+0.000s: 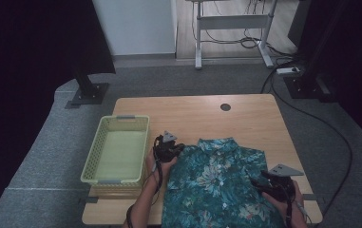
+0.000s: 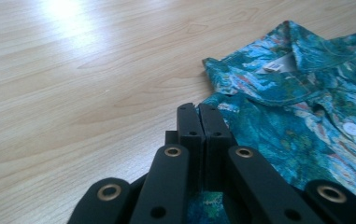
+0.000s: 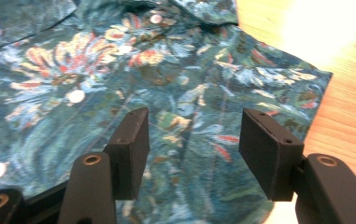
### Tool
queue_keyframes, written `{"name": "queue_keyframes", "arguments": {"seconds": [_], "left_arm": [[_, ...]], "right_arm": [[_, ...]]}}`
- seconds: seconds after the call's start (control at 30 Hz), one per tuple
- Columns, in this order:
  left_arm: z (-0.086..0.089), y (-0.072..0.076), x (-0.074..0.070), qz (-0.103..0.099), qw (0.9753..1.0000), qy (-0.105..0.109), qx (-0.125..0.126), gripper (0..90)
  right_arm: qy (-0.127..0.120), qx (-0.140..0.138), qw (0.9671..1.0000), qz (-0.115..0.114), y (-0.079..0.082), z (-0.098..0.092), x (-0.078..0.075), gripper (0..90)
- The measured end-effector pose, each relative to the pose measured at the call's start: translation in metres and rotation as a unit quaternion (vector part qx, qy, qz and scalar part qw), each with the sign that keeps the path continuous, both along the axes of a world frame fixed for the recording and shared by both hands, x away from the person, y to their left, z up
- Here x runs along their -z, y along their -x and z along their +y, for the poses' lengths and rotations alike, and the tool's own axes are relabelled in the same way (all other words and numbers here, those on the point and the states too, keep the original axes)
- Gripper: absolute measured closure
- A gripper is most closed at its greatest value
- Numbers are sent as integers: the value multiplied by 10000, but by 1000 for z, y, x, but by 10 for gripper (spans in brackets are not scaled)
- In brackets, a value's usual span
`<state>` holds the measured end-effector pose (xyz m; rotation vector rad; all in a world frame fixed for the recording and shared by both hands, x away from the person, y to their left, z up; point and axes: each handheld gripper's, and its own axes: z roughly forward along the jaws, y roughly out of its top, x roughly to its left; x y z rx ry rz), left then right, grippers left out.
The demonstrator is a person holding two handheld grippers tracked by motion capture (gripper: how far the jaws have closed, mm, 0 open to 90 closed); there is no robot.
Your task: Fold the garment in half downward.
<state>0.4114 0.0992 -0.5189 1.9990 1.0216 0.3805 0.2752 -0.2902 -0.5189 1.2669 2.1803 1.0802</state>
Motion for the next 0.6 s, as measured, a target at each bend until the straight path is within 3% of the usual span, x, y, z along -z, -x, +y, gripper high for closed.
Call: {"name": "queue_keyframes", "arguments": {"seconds": [0.3,0.6], "left_arm": [[0,-1,2,50,10000,-23,-22,888],[-3,-1,7,113,9999,-61,-30,888]], "right_arm": [[102,52,9998,160,-14,-8,10,420],[108,16,9998,165,-28,-9,8,418]]}}
